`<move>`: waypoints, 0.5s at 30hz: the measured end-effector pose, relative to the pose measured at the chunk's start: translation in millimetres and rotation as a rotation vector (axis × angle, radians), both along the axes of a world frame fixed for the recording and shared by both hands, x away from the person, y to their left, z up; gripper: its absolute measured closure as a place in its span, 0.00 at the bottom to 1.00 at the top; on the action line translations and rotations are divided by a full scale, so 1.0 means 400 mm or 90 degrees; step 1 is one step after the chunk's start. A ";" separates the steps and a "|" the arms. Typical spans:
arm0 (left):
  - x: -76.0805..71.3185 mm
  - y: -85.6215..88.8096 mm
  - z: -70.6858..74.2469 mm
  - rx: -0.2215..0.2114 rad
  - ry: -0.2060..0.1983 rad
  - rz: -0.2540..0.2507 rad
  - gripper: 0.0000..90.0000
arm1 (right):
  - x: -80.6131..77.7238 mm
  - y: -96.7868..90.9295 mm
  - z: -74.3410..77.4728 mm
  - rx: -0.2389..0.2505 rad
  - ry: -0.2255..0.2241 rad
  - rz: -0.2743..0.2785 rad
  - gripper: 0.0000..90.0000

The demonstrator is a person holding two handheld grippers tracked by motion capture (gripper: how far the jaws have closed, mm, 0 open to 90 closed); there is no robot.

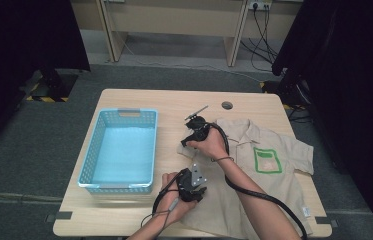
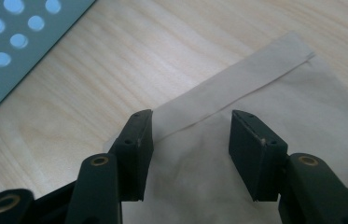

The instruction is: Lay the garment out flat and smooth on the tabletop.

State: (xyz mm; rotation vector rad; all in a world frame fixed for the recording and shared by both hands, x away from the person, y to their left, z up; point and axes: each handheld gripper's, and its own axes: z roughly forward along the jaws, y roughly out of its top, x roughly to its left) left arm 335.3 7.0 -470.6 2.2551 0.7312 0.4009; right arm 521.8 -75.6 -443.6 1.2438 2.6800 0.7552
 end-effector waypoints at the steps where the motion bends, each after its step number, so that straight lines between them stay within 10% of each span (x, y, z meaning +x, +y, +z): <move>1: 0.000 0.000 0.000 -0.001 0.000 0.000 0.63 | -0.001 0.004 -0.003 -0.001 0.000 0.004 0.55; 7: -0.002 0.000 0.000 -0.001 0.000 -0.002 0.62 | -0.012 0.032 -0.014 -0.019 -0.010 0.010 0.54; 15: -0.003 0.000 -0.001 -0.004 0.001 -0.002 0.63 | -0.022 0.046 -0.014 -0.041 -0.038 -0.011 0.81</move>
